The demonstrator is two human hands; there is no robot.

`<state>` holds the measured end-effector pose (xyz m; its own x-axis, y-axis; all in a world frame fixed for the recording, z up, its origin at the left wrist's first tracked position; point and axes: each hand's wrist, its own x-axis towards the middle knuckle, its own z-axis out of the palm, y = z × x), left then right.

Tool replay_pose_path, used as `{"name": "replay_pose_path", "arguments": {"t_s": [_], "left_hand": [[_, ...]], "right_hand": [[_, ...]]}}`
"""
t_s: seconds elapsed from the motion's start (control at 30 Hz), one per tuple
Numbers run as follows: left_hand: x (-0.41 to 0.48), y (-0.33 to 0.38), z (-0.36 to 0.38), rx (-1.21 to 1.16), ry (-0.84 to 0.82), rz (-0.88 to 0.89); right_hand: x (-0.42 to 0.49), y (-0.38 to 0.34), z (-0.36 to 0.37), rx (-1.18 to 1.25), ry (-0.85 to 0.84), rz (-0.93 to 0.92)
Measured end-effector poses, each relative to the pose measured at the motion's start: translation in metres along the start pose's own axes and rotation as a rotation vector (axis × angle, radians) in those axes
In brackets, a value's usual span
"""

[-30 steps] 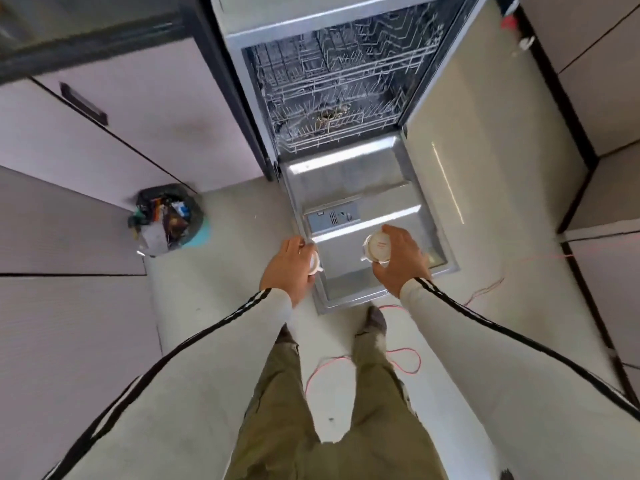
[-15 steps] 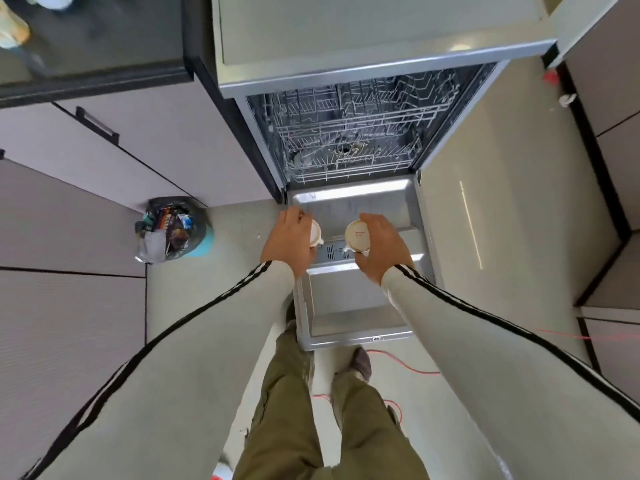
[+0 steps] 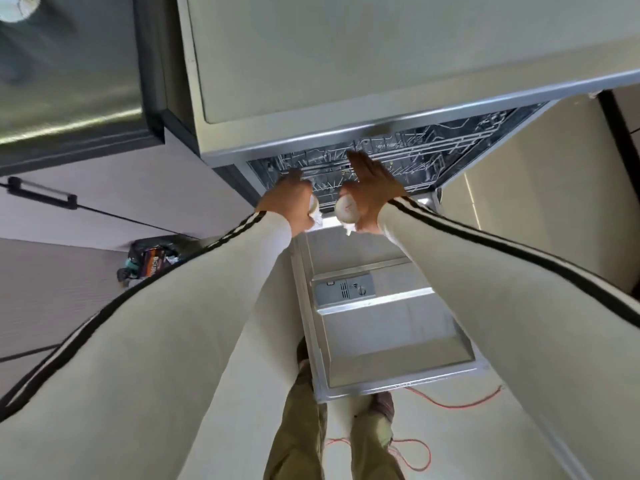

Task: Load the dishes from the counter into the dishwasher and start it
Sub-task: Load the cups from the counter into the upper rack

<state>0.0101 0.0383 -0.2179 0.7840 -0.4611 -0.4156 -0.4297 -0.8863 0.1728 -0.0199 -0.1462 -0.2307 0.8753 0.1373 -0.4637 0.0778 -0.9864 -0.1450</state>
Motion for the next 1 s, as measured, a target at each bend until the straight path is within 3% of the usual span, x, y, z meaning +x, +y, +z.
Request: {"name": "replay_pose_path", "arguments": {"t_s": [0.27,0.43,0.73,1.0], "left_hand": [[0.041,-0.015,-0.005,0.082,-0.053,-0.034],[0.037,-0.008,0.004,0.136,-0.08,-0.022],[-0.025,0.025,0.041,0.125,-0.145,-0.029],[-0.124,0.069,0.058,-0.037,-0.204,-0.047]], "right_hand": [[0.053,0.007,-0.002,-0.121,-0.148,0.006],[0.044,0.009,0.008,-0.128,-0.125,0.008],[-0.024,0.009,0.055,-0.052,-0.104,-0.026],[-0.129,-0.007,0.113,-0.043,-0.162,-0.076]]}}
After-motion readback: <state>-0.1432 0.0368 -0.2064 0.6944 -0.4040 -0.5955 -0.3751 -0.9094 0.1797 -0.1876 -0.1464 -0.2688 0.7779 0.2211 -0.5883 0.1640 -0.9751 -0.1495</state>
